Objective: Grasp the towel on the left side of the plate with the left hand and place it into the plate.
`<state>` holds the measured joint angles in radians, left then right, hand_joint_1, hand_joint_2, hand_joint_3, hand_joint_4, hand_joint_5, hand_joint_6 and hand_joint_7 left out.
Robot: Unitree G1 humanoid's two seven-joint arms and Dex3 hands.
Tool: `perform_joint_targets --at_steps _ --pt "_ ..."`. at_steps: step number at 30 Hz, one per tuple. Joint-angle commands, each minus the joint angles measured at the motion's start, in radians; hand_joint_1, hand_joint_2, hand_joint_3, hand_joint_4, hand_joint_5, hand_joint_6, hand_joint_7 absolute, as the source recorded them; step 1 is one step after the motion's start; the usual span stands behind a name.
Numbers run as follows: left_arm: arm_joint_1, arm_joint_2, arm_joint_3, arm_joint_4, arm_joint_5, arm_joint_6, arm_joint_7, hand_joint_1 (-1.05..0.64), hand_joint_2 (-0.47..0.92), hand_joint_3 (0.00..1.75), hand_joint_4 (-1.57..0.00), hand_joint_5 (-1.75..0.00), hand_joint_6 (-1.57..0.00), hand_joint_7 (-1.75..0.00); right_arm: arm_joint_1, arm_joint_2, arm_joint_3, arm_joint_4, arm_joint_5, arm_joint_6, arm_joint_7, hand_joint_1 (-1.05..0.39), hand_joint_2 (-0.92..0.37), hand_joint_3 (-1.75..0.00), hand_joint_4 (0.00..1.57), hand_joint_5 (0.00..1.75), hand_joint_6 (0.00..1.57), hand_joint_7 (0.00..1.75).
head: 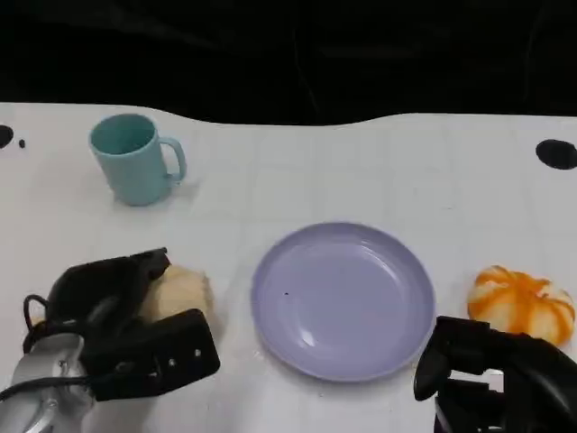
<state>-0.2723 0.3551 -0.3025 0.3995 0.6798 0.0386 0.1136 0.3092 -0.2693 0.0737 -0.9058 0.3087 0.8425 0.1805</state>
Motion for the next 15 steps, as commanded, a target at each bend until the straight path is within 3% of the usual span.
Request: perform_joint_targets --at_steps 1,3,7,15 --pt "0.024 0.022 0.026 -0.121 -0.006 -0.017 0.020 -0.20 0.68 0.73 -0.85 -1.75 -0.62 -1.75 0.001 -0.012 -0.016 -0.002 0.008 -0.002 0.005 -0.03 -0.53 -1.30 0.74 1.75 0.64 1.60" --pt "0.034 0.028 0.029 -0.177 -0.006 -0.040 0.025 -0.20 0.59 0.91 -0.87 -1.75 -0.64 -1.75 -0.001 -0.012 -0.020 -0.001 0.012 0.005 0.006 -0.03 -0.53 -1.30 0.74 1.75 0.64 1.59" --pt "0.040 0.023 0.024 -0.313 0.015 -0.018 -0.008 -0.19 0.48 1.10 -0.90 -1.75 -0.66 -1.75 -0.005 -0.012 -0.023 0.003 0.015 0.010 0.008 -0.01 -0.53 -1.31 0.73 1.75 0.63 1.59" --pt "0.012 -0.030 -0.003 -0.524 0.030 0.036 -0.118 -0.21 0.46 1.16 -0.92 -1.75 -0.67 -1.75 -0.011 -0.007 -0.012 0.003 0.019 0.018 -0.006 -0.02 -0.52 -1.31 0.73 1.75 0.63 1.58"
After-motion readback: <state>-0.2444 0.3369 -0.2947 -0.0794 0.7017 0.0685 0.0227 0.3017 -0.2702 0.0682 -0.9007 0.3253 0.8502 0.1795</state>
